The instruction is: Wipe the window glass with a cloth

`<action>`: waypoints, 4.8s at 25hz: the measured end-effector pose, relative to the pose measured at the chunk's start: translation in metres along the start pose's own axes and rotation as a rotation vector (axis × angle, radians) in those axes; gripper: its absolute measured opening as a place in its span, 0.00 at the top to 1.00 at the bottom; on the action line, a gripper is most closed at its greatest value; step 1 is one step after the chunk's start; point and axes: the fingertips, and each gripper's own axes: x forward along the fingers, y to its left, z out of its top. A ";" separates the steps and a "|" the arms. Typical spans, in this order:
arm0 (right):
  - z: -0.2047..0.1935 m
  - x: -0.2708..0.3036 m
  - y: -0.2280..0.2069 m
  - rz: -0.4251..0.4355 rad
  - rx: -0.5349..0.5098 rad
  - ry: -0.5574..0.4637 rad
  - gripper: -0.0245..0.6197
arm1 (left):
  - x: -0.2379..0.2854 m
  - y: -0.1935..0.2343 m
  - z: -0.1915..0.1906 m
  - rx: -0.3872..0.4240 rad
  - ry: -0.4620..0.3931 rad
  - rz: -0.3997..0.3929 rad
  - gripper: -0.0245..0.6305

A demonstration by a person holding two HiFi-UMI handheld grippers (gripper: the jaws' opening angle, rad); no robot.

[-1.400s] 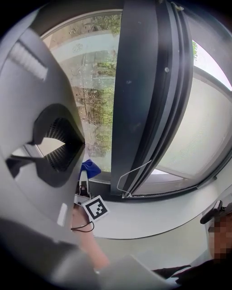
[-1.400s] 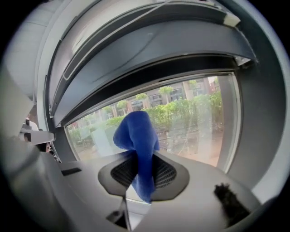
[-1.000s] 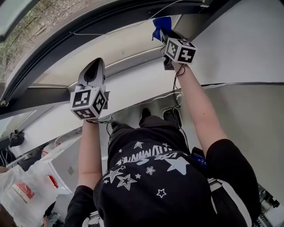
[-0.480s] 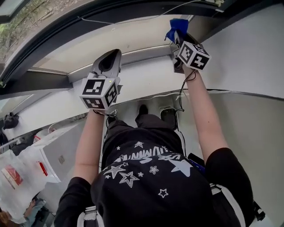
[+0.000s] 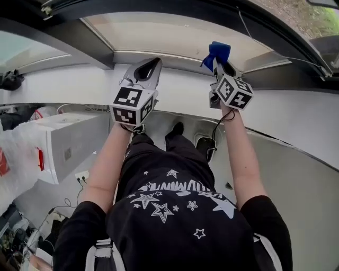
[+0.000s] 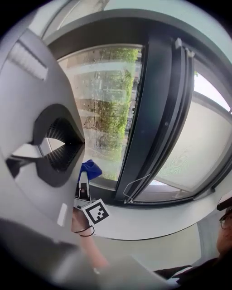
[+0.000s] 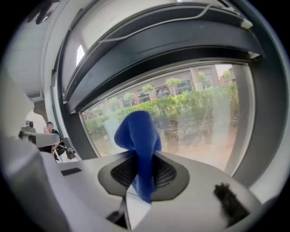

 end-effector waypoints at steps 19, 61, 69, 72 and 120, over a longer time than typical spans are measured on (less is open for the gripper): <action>-0.044 0.189 0.358 0.377 -0.152 0.045 0.85 | -0.158 0.243 -0.046 -0.049 -0.037 0.258 0.95; -0.064 0.136 0.078 0.085 0.054 -0.003 0.85 | 0.007 0.093 -0.074 -0.031 0.055 0.000 0.95; -0.059 0.094 -0.026 -0.003 0.099 -0.032 0.85 | 0.066 0.009 -0.074 0.006 0.082 -0.086 0.95; -0.061 0.077 -0.066 -0.046 0.116 -0.043 0.85 | 0.084 -0.019 -0.075 0.033 0.091 -0.112 0.95; -0.156 0.176 0.195 0.142 -0.046 0.143 0.85 | -0.084 0.199 -0.154 -0.042 0.111 0.177 0.95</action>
